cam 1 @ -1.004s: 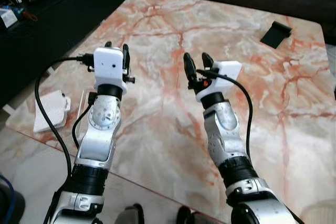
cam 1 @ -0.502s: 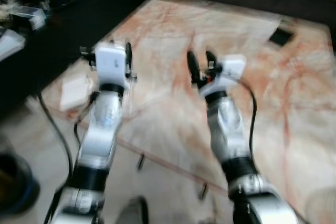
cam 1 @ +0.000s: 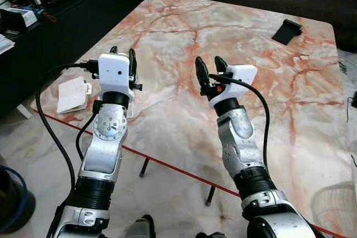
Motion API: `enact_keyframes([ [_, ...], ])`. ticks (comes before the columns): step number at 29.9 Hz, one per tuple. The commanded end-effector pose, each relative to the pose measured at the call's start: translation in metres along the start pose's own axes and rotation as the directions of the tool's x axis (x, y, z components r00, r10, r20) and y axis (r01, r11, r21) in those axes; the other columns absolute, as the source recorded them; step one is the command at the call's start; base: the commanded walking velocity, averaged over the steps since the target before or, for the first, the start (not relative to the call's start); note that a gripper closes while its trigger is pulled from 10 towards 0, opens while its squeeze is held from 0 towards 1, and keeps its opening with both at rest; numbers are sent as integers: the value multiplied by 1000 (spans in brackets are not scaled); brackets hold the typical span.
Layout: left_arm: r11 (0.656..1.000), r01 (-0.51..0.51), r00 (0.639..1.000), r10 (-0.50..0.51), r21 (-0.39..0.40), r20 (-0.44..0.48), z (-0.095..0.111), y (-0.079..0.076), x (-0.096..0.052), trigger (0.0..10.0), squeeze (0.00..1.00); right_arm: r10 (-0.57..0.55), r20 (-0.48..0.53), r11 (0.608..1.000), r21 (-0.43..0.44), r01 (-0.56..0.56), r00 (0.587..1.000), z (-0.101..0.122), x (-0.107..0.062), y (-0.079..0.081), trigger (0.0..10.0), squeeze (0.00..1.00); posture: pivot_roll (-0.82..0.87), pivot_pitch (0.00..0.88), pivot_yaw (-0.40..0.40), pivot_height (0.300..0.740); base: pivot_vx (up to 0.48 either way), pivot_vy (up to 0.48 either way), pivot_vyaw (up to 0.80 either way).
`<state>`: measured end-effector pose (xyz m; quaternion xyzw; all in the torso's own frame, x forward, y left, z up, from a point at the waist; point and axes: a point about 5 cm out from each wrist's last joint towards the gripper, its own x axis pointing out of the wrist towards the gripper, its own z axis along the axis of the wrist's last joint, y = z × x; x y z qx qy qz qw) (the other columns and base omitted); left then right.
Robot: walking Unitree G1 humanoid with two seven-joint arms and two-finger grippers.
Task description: Picking trash to rubbish bin
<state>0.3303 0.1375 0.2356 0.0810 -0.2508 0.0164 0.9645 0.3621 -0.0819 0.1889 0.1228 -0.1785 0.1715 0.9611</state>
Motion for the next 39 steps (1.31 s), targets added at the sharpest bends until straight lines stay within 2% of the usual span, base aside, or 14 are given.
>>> enact_keyframes([
  [1, 1000, -6, 1000, 5, 11, 31, 7, 2, 4, 10000, 0, 1, 10, 1000, 6, -2, 1000, 3, 2, 2, 10000, 0, 131, 177, -27, 740, -244, 0, 0],
  [39, 1000, -1, 1000, 0, 5, 19, 5, 1, 2, 10000, 0, -23, -16, 1000, 6, 23, 1000, -3, -2, -2, 10000, 0, 129, 174, -26, 740, -259, 0, 0],
])
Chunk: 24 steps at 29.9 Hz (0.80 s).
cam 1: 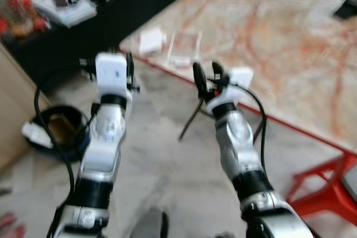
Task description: Picking trash to rubbish bin
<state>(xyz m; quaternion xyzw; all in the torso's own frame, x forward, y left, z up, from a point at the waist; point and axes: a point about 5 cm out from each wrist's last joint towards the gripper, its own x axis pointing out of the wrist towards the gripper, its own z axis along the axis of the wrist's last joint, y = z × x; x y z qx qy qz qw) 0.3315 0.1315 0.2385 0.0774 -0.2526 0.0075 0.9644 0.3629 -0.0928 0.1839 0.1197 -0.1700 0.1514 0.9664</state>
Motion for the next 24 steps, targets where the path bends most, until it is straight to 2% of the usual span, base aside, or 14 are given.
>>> enact_keyframes([
  [1, 1000, -15, 1000, 15, 19, 8, 1, 6, -1, 10000, 0, 19, -7, 1000, 17, -19, 1000, -2, 1, 9, 10000, 0, 128, 178, -27, 740, -262, 0, 0],
  [6, 999, -37, 997, 39, 25, -72, -15, 10, -5, 10000, 0, -6, -52, 1000, 24, 7, 999, -12, -5, 2, 10000, 0, 127, 184, -29, 740, -49, 0, 0],
  [8, 1000, -28, 986, 28, 1, -167, -37, 13, -14, 10000, 0, -47, -121, 998, 40, 52, 992, -26, -13, -8, 10000, 0, 121, 189, -29, 740, 0, 0, 0],
  [9, 1000, -28, 986, 28, 1, -167, -37, 13, -14, 10000, 0, -47, -121, 998, 40, 52, 992, -26, -13, -8, 10000, 0, 121, 189, -29, 740, 0, 0, 0],
  [12, 998, -32, 963, 18, -49, -269, -62, 18, -27, 10000, 0, -92, -217, 994, 44, 104, 972, -45, -26, -21, 10000, 0, 121, 194, -32, 740, 0, 0, 0],
  [15, 997, -45, 921, 18, -60, -390, -91, 24, -47, 10000, 0, -139, -343, 985, 45, 164, 929, -69, -47, -35, 10000, 0, 116, 199, -36, 740, 0, 0, 0],
  [16, 997, -45, 921, 18, -60, -390, -91, 24, -47, 10000, 0, -139, -343, 985, 45, 164, 929, -69, -47, -35, 10000, 0, 116, 199, -36, 740, 0, 0, 0],
  [17, 995, -57, 895, 16, -78, -445, -105, 27, -59, 10000, 0, -170, -403, 979, 34, 200, 899, -81, -60, -42, 10000, 0, 112, 201, -39, 740, 0, 0, 0],
  [18, 995, -57, 895, 16, -78, -445, -105, 27, -59, 10000, 0, -170, -403, 979, 34, 200, 899, -81, -60, -42, 10000, 0, 112, 201, -39, 740, 0, 0, 0],
  [19, 996, -45, 850, -1, -73, -528, -126, 30, -77, 10000, 0, -207, -490, 968, 21, 249, 847, -98, -81, -50, 10000, 0, 112, 201, -40, 740, 0, 0, 0],
  [20, 996, -45, 850, -1, -73, -528, -126, 30, -77, 10000, 0, -207, -490, 968, 21, 249, 847, -98, -81, -50, 10000, 0, 112, 201, -40, 740, 0, 0, 0],
  [21, 997, -32, 795, -16, -68, -606, -144, 32, -96, 10000, 0, -233, -573, 958, 2, 286, 785, -113, -103, -56, 10000, 0, 112, 202, -41, 740, 0, 0, 0],
  [23, 998, -16, 743, -28, -59, -669, -159, 34, -113, 10000, 0, -246, -641, 952, -18, 306, 727, -125, -123, -59, 10000, 0, 112, 202, -41, 740, 0, 0, 0],
  [24, 999, -10, 694, -26, -45, -719, -170, 37, -131, 10000, 0, -258, -698, 947, -45, 318, 668, -135, -143, -62, 10000, 0, 113, 201, -39, 740, 0, 0, 0],
])
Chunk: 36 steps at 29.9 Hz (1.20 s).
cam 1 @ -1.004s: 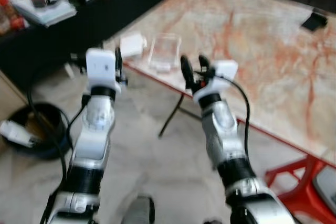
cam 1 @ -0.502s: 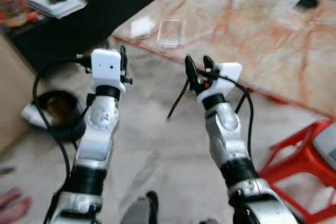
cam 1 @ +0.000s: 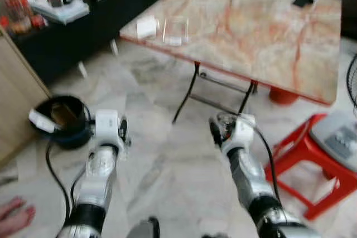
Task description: Picking trash to rubbish bin
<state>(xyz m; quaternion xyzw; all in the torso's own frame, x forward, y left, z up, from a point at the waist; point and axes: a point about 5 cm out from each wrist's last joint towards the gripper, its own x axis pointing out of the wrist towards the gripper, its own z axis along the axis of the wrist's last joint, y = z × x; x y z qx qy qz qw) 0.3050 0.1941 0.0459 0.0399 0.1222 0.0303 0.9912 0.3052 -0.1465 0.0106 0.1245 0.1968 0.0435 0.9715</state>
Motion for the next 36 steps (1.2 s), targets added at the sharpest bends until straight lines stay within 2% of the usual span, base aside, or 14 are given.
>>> enact_keyframes([
  [1, 1000, -1, 990, 5, 29, -139, -39, 8, -12, 10000, 0, -70, -152, 997, 6, 71, 986, -36, -15, -16, 10000, 0, 111, 200, -38, 740, 0, 0, 0],
  [2, 1000, -1, 990, 5, 29, -139, -39, 8, -12, 10000, 0, -70, -152, 997, 6, 71, 986, -36, -15, -16, 10000, 0, 111, 200, -38, 740, 0, 0, 0],
  [3, 999, -4, 985, 10, 36, -170, -47, 10, -16, 10000, 0, -88, -178, 996, 11, 91, 980, -43, -19, -20, 10000, 0, 109, 201, -36, 740, 0, 0, 0],
  [4, 999, -22, 972, 30, 34, -234, -64, 15, -25, 10000, 0, -121, -229, 991, 27, 131, 966, -56, -27, -28, 10000, 0, 105, 197, -37, 740, 0, 0, 0],
  [8, 998, -54, 934, 66, 44, -351, -95, 23, -43, 10000, 0, -193, -318, 979, -1, 203, 928, -80, -45, -42, 10000, 0, 111, 191, -41, 740, 0, 0, 0],
  [10, 997, -66, 913, 79, 46, -400, -108, 26, -53, 10000, 0, -200, -340, 977, -2, 212, 919, -87, -50, -44, 10000, 0, 118, 190, -41, 740, 0, 0, 0],
  [11, 995, -80, 884, 95, 52, -459, -123, 30, -65, 10000, 0, -191, -352, 980, -12, 200, 916, -92, -53, -43, 10000, 0, 112, 185, -40, 740, 0, 0, 800],
  [15, 993, -107, 842, 116, 48, -528, -141, 34, -83, 10000, 0, -205, -391, 976, -16, 216, 897, -102, -60, -44, 10000, 0, 102, 174, -37, 740, 0, 0, 800],
  [20, 991, -130, 815, 132, 45, -564, -151, 37, -94, 10000, 0, -217, -424, 974, -35, 224, 879, -109, -65, -44, 10000, 0, 106, 169, -41, 740, 0, 0, 800],
  [27, 989, -136, 786, 139, 52, -602, -162, 35, -106, 10000, 0, -222, -431, 973, -46, 224, 874, -111, -66, -43, 10000, 0, 109, 154, -47, 740, 0, 0, 800],
  [32, 988, -145, 795, 146, 49, -589, -161, 35, -106, 10000, 0, -221, -430, 974, -46, 223, 875, -111, -65, -44, 10000, 0, 110, 157, -51, 740, 0, 0, 581],
  [36, 986, -156, 798, 158, 53, -581, -159, 36, -104, 10000, 0, -210, -431, 976, -33, 217, 878, -110, -65, -43, 10000, 0, 111, 173, -54, 740, 0, 0, 0],
])
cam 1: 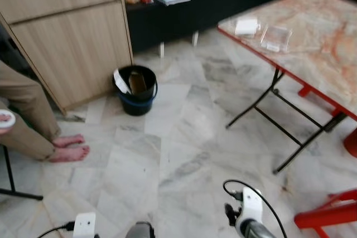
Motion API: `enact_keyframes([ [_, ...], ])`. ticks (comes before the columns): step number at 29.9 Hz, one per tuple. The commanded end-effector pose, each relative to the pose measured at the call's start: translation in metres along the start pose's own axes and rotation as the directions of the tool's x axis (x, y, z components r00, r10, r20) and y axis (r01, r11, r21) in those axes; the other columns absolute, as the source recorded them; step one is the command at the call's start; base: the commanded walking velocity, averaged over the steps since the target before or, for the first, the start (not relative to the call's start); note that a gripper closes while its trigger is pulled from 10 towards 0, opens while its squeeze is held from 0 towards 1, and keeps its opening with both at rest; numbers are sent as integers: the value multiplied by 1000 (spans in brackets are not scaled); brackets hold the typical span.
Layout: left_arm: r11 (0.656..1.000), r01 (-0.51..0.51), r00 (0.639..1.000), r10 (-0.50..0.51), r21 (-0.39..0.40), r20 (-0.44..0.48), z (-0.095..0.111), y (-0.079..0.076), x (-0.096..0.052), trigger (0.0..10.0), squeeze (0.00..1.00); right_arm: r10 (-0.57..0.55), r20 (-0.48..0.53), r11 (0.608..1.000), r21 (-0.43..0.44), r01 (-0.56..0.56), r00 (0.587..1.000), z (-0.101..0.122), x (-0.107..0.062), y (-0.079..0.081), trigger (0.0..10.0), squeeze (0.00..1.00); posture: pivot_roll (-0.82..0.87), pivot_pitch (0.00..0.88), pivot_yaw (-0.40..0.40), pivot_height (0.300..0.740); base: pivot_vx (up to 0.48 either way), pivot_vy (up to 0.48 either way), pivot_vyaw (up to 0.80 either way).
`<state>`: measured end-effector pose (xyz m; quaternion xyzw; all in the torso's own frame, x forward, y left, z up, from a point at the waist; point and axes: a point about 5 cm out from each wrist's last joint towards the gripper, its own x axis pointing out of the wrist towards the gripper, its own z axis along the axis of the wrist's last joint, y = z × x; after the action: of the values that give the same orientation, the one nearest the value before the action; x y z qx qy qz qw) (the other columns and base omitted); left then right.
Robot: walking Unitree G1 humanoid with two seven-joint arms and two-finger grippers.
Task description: Picking trash to rubbish bin
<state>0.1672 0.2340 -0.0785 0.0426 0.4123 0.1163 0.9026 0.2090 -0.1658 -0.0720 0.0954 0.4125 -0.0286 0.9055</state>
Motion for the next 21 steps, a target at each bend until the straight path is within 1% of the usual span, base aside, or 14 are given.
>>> enact_keyframes([
  [1, 1000, -12, 1000, 12, -5, -10, -3, 1, -1, 10000, 0, -18, -15, 1000, 13, 18, 1000, -4, -2, -7, 10000, 0, 109, 179, -53, 740, 0, 0, 0],
  [3, 1000, -13, 1000, 13, 5, -5, -2, 1, -1, 10000, 0, -13, -8, 999, 31, 13, 1000, -3, -1, -6, 10000, 0, 107, 183, -50, 740, 0, 0, 0],
  [9, 1000, -23, 1000, 23, 14, -3, -1, 0, 0, 10000, 0, -2, -16, 1000, 27, 2, 1000, -6, -2, -4, 10000, 0, 112, 196, -55, 740, 401, 0, 0],
  [11, 999, -25, 1000, 25, 21, -6, -1, 1, 0, 10000, 0, -25, -15, 999, 31, 26, 1000, -6, -2, -7, 10000, 0, 119, 204, -52, 740, 409, 0, 0],
  [13, 999, -29, 1000, 29, 21, -8, -1, 1, 0, 10000, 0, -28, -15, 999, 20, 28, 1000, -5, -2, -8, 10000, 0, 118, 205, -52, 740, 412, 0, 0],
  [15, 999, -32, 999, 32, 24, -13, -3, 2, -1, 10000, 0, -26, -12, 999, -20, 26, 1000, -4, -2, -9, 10000, 0, 116, 208, -49, 740, 412, 0, 0],
  [21, 999, -32, 999, 33, 29, -24, -7, 4, -2, 10000, 0, -25, -10, 999, -23, 25, 1000, -3, -2, -8, 10000, 0, 107, 213, -41, 740, 411, 0, 752],
])
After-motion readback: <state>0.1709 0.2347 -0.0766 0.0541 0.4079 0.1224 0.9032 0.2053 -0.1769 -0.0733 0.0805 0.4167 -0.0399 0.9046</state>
